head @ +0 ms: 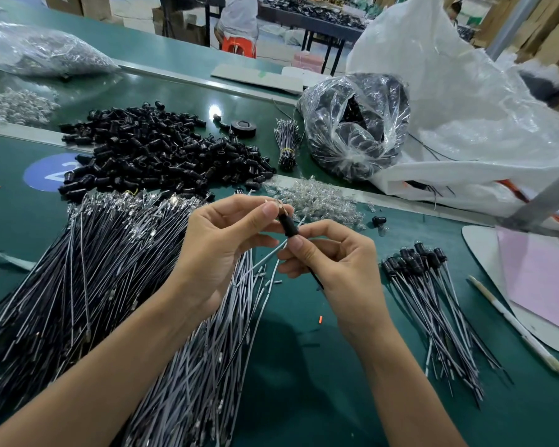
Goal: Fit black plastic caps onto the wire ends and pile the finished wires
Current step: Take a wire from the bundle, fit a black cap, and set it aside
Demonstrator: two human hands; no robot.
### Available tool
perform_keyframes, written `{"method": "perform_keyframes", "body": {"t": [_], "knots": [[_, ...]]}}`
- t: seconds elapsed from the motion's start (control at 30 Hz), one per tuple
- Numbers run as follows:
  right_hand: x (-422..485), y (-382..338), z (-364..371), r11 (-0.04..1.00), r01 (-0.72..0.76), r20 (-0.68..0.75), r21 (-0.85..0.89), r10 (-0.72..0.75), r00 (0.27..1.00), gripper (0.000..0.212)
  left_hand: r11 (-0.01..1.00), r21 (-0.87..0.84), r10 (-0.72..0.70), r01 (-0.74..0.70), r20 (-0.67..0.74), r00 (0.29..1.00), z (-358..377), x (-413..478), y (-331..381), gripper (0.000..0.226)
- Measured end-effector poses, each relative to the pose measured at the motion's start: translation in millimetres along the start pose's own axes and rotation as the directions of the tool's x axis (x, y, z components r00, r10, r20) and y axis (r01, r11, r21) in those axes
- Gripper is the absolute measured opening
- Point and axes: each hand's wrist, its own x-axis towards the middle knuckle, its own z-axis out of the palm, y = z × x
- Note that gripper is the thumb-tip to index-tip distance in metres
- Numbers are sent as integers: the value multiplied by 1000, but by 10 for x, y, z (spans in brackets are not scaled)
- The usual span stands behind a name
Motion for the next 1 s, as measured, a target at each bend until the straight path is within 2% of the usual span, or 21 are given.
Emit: {"method": "perform_keyframes", "body": {"t": [0.43,0.53,0.8,1.0], "knots": [[1,29,4,998,20,-51,-68,-23,998,8,994,111,5,-5,-1,1000,10,11,4,16],[-1,37,0,993,48,-79,-108,-56,995,11,995,103,17,-17,-1,1000,16,8,2,14],[2,64,16,991,52,-24,-127,-55,998,17,997,73,-1,3,-24,1000,18,16,-12,18],[9,52,1,997,45,-39,-60,-47,998,18,999,24,-44,44,4,999,13,19,-16,21]]}}
